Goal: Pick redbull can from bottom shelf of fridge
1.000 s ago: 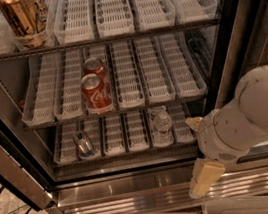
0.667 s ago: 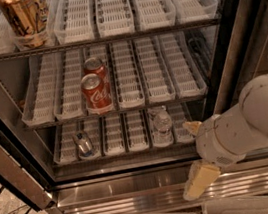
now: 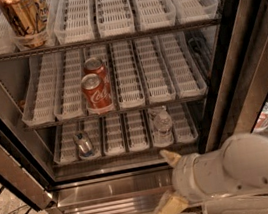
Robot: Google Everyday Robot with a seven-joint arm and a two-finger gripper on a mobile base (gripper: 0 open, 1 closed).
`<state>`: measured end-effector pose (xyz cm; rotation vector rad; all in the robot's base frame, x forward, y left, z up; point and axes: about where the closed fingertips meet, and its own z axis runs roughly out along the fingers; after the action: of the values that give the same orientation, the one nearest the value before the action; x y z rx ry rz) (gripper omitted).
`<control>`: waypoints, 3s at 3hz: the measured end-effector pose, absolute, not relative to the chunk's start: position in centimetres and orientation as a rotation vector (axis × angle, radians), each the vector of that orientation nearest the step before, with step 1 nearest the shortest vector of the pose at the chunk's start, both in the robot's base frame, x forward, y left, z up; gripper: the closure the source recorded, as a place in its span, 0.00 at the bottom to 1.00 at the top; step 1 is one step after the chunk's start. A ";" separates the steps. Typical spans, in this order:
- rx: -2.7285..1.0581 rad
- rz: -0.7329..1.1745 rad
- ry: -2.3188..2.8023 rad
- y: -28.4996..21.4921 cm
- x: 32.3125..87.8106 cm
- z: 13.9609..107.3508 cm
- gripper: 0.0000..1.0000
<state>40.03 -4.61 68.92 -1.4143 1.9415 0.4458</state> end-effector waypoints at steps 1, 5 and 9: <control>-1.387 0.516 1.820 0.1 40.0 66.6 0.00; -1.159 0.543 1.576 6.3 44.9 64.2 0.00; -0.786 0.720 1.487 11.4 49.7 58.2 0.00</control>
Offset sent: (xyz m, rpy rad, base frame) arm 0.0312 0.1275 -0.0486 0.3095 -0.2519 0.1572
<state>49.65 11.44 58.24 -0.7856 1.4872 0.7199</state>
